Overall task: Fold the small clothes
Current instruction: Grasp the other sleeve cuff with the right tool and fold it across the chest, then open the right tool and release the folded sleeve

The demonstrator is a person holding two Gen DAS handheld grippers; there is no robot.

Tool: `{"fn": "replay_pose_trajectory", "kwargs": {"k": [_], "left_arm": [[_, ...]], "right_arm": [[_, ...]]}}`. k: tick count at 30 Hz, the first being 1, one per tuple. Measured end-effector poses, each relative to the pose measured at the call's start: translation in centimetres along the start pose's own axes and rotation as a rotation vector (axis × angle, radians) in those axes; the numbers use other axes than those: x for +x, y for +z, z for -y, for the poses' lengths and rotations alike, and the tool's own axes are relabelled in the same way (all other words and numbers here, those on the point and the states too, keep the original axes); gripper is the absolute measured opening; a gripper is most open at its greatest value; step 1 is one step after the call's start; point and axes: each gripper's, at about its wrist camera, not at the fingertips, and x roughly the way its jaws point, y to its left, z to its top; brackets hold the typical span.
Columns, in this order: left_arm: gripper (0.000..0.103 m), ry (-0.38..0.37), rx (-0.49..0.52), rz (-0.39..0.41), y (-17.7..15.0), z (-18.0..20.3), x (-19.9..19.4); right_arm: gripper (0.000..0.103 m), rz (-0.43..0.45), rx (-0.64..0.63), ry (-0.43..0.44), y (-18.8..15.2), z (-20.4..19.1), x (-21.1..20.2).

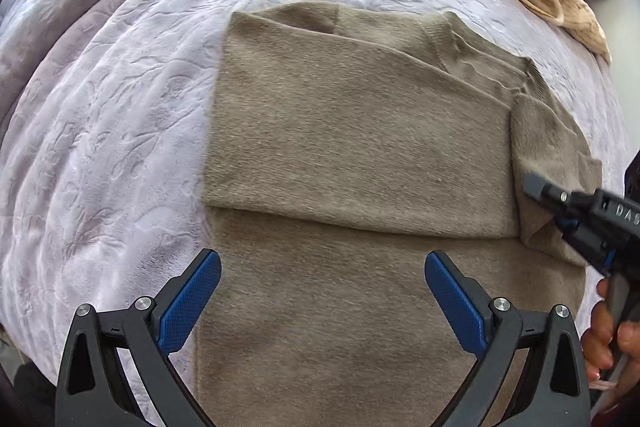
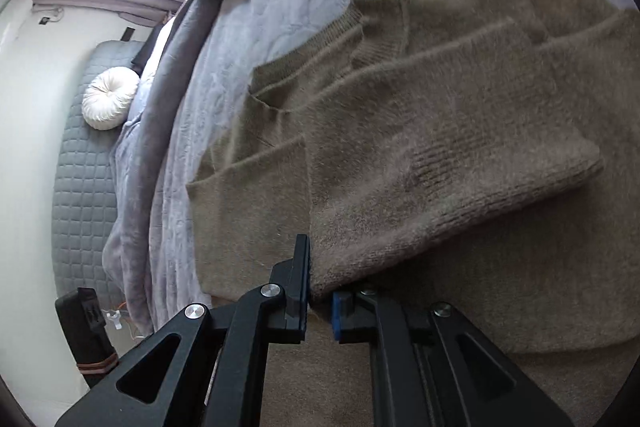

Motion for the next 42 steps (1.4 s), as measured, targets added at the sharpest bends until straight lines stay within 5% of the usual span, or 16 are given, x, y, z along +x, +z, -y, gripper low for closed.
{"fn": "replay_pose_trajectory", "kwargs": {"k": [5,6,12,13,14,16,25,30,32,34,38,42], "left_arm": [[0.102,-0.016,-0.004,-0.008,0.0,-1.4,0.3],[0.102,-0.019,-0.003,-0.011,-0.1,-1.6,0.4],[0.102,-0.030,0.002,-0.014,-1.7,-1.8,-0.2],[0.102,-0.031,-0.001,-0.013,-1.9,-2.2,-0.3],[0.102,-0.032,-0.006,-0.013,-1.9,-2.5,-0.5],[0.102,-0.033,-0.017,-0.010,-2.2,-3.4,-0.9],[0.102,-0.053,-0.089,0.003,-3.0,-7.9,-2.1],[0.102,-0.108,-0.093,0.026,-2.5,-8.4,-2.5],[0.102,-0.162,-0.085,0.034,-2.2,-8.1,-2.8],[0.102,-0.235,-0.068,0.038,-1.6,-7.2,-3.1],[0.102,-0.364,-0.031,0.007,0.1,-4.7,-2.2],[0.102,-0.459,-0.037,-0.041,2.0,-2.5,-0.3]], "right_arm": [[0.049,0.041,0.070,0.010,-0.7,0.6,-1.7],[0.050,0.057,0.090,0.005,-0.7,0.7,-2.8],[0.049,0.189,0.269,0.044,0.5,2.5,-5.3],[0.041,0.198,0.303,0.075,0.9,2.8,-5.2],[0.021,0.199,0.311,0.086,1.4,2.6,-4.9],[0.010,0.191,0.219,0.052,2.1,0.9,-4.5],[0.009,0.012,-0.607,-0.300,-2.1,-12.2,3.4],[0.016,-0.052,-0.741,-0.393,-5.1,-12.4,5.2],[0.040,-0.065,-0.733,-0.369,-5.6,-12.0,4.5],[0.052,-0.063,-0.713,-0.357,-6.0,-11.5,3.5],[0.052,-0.050,-0.574,-0.322,-5.9,-8.9,0.4],[0.052,-0.016,-0.295,-0.243,-5.2,-3.6,-3.6]]}}
